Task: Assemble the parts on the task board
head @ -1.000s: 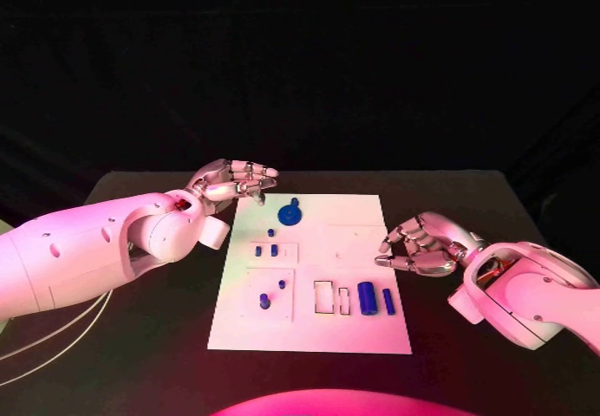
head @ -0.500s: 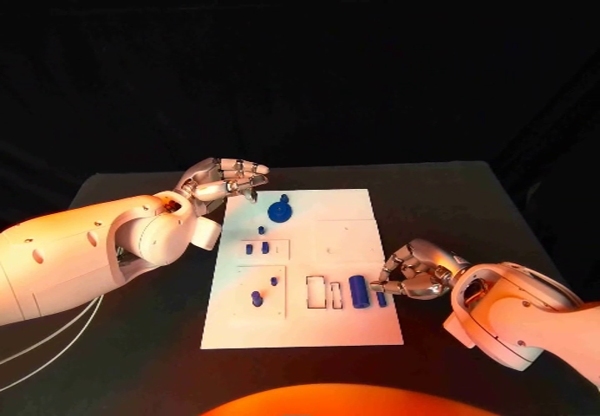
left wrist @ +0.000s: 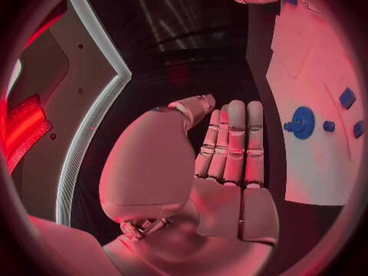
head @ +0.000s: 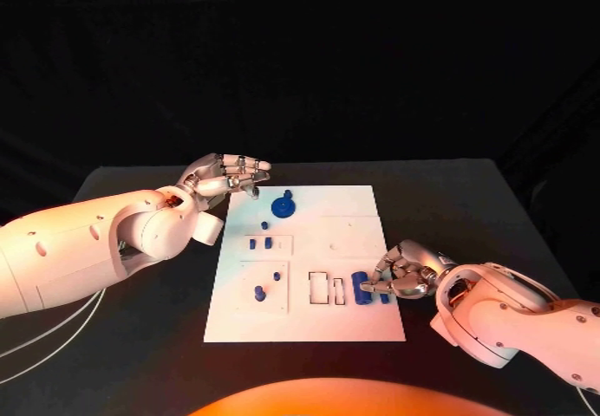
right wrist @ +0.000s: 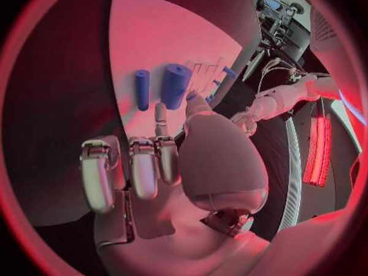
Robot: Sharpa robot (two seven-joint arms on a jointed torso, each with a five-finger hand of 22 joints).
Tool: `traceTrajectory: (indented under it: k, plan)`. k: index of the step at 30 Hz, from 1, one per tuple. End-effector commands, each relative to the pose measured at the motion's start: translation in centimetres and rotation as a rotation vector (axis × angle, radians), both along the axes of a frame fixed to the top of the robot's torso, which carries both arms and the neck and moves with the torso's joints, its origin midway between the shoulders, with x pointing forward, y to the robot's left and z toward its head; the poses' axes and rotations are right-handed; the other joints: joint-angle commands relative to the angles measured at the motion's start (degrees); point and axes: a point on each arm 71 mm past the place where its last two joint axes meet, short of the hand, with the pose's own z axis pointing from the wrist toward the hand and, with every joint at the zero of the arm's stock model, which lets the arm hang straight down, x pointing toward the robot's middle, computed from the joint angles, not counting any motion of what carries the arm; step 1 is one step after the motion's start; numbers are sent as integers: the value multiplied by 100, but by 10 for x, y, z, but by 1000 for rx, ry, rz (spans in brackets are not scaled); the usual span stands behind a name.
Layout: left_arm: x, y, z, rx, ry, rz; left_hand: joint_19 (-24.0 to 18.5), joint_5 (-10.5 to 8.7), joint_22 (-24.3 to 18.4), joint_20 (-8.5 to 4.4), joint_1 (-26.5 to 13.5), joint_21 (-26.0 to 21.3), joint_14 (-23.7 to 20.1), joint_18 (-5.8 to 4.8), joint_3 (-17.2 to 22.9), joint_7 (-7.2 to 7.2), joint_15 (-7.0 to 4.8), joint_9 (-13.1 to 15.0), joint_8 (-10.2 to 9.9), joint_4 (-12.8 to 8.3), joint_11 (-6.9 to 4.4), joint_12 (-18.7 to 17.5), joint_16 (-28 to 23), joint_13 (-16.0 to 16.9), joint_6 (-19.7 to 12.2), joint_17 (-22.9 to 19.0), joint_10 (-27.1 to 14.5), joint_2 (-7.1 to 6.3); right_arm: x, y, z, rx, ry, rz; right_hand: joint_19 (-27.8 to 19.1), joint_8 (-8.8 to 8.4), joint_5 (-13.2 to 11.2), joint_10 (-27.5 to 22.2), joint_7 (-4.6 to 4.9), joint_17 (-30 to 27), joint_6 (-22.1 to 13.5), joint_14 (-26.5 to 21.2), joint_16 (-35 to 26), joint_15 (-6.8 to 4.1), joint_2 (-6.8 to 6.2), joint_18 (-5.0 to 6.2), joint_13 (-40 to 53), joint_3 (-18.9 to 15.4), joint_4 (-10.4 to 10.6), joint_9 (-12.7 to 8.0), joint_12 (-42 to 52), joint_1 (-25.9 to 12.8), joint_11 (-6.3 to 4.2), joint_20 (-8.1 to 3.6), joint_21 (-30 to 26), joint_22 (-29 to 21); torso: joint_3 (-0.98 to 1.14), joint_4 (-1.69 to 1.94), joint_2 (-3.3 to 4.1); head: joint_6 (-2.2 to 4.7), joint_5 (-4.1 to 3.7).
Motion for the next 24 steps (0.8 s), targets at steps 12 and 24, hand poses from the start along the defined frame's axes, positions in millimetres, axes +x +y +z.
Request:
traceTrajectory:
  k: [12, 24]
  plan:
    - [-1, -2, 0, -17, 17, -34, 23, 31, -8, 10, -80, -36, -32, 80, -22, -1, 10, -5, 31, 26, -19, 38, 5, -7, -39, -8, -1, -2, 1, 14, -12, -107, 43, 63, 599, 123, -1, 345, -30, 1284, -16, 564, 33, -10, 55, -37, 1106, -253, 2, 26, 35, -256, 6, -42, 19, 1506, -4, -2, -5, -32, 38]
    - [-1, -2, -1, -16, 25, -41, 23, 31, -16, 11, -92, -49, -36, 80, -26, -2, 11, -6, 35, 38, -19, 44, 7, -10, -40, -9, -9, 0, -1, 25, -25, -214, 82, 113, 599, 206, -87, 307, -52, 1314, 20, 570, 43, -22, 25, -37, 1058, -357, -1, 49, -25, -357, -12, -48, 19, 1506, -9, -4, -3, -36, 48]
